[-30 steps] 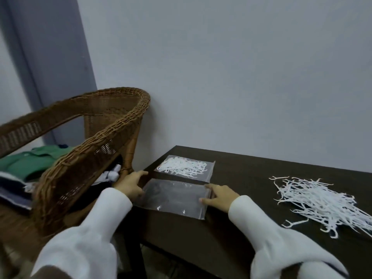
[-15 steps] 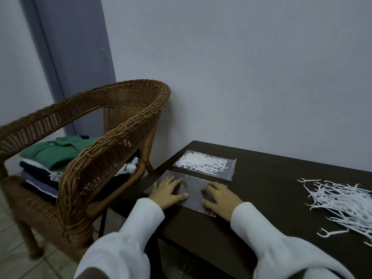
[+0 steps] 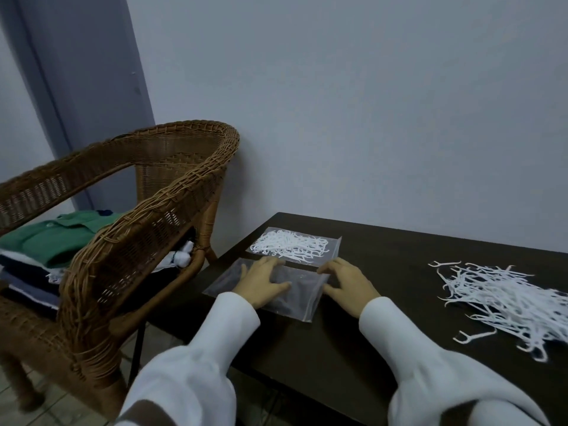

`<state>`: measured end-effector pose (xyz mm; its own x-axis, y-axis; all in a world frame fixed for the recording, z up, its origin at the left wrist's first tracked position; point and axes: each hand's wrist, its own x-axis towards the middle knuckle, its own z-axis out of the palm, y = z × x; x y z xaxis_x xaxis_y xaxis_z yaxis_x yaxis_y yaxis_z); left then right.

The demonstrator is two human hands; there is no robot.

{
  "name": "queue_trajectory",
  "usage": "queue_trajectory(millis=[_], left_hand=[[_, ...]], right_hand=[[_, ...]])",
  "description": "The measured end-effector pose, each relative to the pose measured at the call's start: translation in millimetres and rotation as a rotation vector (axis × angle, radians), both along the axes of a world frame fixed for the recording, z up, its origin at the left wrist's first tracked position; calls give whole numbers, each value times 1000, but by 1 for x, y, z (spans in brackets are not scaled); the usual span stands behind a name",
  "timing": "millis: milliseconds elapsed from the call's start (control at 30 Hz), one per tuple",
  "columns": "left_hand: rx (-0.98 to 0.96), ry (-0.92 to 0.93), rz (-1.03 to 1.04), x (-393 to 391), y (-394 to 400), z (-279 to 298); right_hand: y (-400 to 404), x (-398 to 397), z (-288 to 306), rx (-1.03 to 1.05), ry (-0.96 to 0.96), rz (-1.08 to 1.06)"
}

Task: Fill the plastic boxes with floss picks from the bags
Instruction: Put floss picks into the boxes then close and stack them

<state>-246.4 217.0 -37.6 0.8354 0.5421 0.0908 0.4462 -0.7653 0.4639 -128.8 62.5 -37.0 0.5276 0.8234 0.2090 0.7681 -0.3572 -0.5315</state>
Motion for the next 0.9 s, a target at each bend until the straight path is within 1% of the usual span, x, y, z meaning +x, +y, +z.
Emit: queue_trajectory(millis=[133,200,300,367,533,633,700,800,867,900], left_hand=[[-134,-96,-166,26,-39,4],[-124,-112,-253,43,-61,4],[-94,-83,-353,65,-98,6],[-107,-74,-418,82,-126,6],[-96,-77,-527,113,-183,2],[-71,-33,-579,133,-218,-4],[-19,16,-602,145,-237,-10],[32,50,-644,160,-260,-19],[45,54,-660,167,-267,-25],[48,54,-664,171,-269,-27]], right_hand=[[-32,15,8,-26,8,-51],[-51,26,10,-41,-14,-87],[-87,43,10,-47,-53,-166],[-119,55,11,-60,-76,-225],[-183,78,9,-70,-77,-363],[-222,91,6,-126,-85,-491],[-243,99,2,-184,-47,-605],[-266,110,-10,-204,120,-724],[-274,115,-19,-200,196,-733],[-276,117,-24,-205,201,-720]])
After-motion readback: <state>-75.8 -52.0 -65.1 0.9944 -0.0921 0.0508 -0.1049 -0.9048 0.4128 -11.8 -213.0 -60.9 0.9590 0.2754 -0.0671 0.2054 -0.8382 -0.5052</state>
